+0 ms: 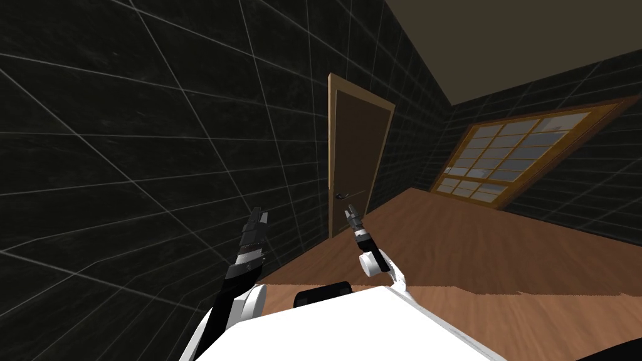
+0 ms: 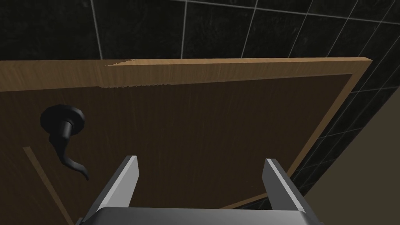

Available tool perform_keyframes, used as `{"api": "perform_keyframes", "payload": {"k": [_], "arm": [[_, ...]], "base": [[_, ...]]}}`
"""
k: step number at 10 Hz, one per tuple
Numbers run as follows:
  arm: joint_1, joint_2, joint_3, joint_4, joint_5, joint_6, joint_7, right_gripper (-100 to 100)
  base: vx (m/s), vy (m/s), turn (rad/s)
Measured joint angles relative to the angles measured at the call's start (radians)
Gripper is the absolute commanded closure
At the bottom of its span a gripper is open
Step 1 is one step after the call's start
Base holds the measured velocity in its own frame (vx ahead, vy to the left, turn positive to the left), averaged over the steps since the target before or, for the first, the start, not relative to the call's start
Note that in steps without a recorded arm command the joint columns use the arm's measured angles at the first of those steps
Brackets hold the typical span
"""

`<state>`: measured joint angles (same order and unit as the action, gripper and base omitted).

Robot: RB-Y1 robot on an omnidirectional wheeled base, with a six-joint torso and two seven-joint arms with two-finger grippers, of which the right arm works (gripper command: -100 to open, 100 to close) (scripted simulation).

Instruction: Pull the door open

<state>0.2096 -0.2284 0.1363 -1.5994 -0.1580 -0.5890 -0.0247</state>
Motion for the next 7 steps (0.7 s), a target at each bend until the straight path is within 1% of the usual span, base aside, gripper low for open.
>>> {"api": "perform_keyframes", "payload": {"k": [1, 2, 3, 4, 5, 6, 7], "arm": [[-0.004, -0.006, 0.002, 0.015, -0.002, -0.002, -0.004, -100], [-0.015, -0.013, 0.006, 0.043, -0.004, -0.006, -0.009, -100], [-0.019, -0.015, 0.009, 0.058, -0.005, -0.008, -0.011, -100], [-0.037, -0.022, 0.012, 0.095, -0.007, -0.015, -0.015, -100], [-0.047, -0.035, 0.016, 0.124, -0.011, -0.02, -0.023, -100], [-0.051, -0.041, 0.018, 0.144, -0.012, -0.024, -0.029, -100], [-0.06, -0.048, 0.021, 0.169, -0.015, -0.025, -0.033, -100]], "base": [[0.049, -0.067, 0.084], [0.036, -0.061, 0.05], [0.033, -0.073, 0.102], [0.047, -0.096, 0.127], [0.042, -0.071, 0.044], [0.048, -0.066, 0.083], [0.047, -0.096, 0.154]]}}
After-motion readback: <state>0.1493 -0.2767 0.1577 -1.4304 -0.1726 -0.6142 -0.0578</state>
